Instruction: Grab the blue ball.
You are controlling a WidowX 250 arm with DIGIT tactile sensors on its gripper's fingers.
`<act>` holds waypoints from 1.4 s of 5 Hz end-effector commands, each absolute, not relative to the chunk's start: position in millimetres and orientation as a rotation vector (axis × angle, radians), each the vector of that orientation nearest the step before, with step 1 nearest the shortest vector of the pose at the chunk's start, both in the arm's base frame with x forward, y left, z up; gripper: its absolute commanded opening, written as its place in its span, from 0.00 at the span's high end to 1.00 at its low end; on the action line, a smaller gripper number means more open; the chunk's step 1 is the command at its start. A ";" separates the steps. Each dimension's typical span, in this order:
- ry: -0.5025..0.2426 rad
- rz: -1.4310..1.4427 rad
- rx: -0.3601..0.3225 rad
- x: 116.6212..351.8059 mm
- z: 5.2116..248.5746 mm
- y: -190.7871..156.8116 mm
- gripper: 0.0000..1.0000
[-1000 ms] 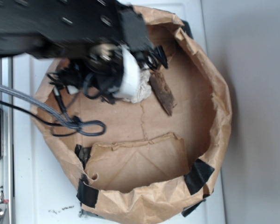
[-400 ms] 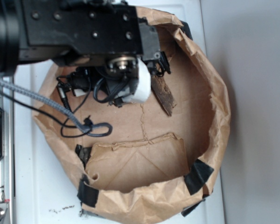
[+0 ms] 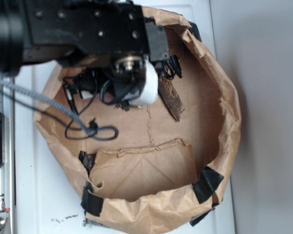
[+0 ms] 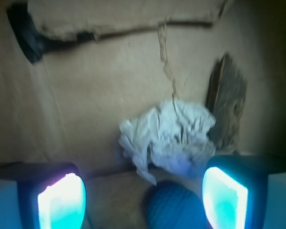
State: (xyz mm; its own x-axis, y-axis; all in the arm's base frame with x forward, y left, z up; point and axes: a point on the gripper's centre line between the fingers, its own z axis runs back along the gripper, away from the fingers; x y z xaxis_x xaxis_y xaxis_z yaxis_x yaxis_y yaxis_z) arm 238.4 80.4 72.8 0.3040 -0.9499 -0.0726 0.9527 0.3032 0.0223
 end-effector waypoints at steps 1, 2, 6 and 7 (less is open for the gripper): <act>0.035 -1.280 0.010 247.1 69.0 108.5 0.00; 0.062 -1.249 0.049 249.0 67.0 118.6 0.00; 0.106 -1.207 0.173 255.4 27.3 119.2 0.00; 0.129 -1.190 0.180 257.0 17.8 115.6 1.00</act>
State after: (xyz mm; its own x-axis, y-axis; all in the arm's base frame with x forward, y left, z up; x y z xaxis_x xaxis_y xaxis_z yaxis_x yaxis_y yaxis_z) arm 256.4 118.4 16.6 0.3715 -0.9091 -0.1883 0.9283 0.3675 0.0573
